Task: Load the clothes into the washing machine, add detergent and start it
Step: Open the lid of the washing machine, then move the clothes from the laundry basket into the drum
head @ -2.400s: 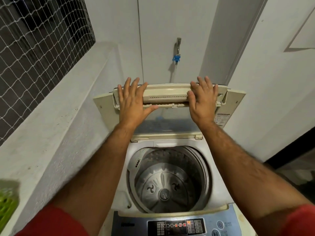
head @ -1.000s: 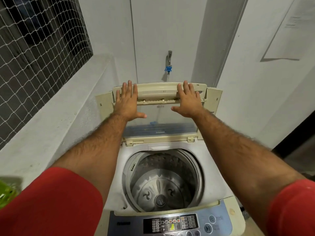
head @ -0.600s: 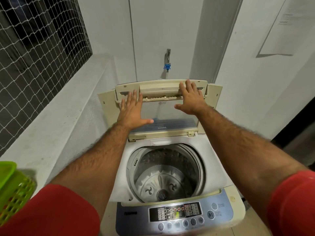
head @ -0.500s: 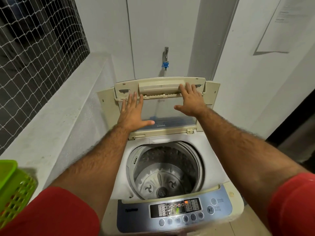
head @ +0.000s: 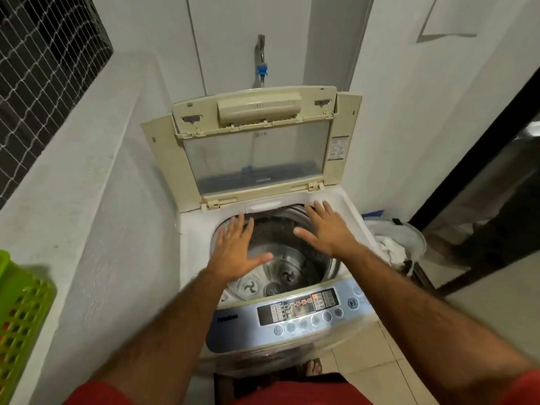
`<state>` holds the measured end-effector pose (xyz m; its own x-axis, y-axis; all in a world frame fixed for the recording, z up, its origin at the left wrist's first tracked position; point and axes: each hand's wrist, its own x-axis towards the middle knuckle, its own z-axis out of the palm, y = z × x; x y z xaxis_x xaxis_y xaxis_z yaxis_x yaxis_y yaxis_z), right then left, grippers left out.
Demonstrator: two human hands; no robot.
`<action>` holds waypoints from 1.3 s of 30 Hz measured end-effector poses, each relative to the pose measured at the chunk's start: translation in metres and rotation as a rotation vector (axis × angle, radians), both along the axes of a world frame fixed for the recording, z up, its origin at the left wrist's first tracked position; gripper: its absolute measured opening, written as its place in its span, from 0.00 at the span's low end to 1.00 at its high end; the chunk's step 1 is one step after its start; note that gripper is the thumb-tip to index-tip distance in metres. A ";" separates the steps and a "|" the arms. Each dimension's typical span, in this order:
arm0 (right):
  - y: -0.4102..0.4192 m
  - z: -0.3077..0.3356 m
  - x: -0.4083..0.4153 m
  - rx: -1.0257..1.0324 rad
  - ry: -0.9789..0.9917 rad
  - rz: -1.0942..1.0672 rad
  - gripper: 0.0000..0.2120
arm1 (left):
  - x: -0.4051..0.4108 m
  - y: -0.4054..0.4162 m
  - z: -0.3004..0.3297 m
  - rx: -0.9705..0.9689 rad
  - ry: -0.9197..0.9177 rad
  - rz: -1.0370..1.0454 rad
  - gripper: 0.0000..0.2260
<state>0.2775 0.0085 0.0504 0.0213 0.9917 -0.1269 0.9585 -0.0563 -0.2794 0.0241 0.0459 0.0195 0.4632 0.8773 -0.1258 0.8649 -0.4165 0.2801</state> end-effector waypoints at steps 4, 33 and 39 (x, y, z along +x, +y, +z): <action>-0.039 -0.029 -0.004 -0.104 -0.009 0.011 0.39 | 0.005 -0.037 -0.035 -0.089 0.014 -0.060 0.56; -0.350 -0.079 0.229 -0.061 0.311 -0.853 0.23 | 0.330 -0.216 -0.044 -0.216 -0.301 -0.626 0.28; -0.353 -0.088 0.272 -0.095 0.359 -0.897 0.22 | 0.381 -0.211 -0.062 -0.260 -0.278 -0.581 0.26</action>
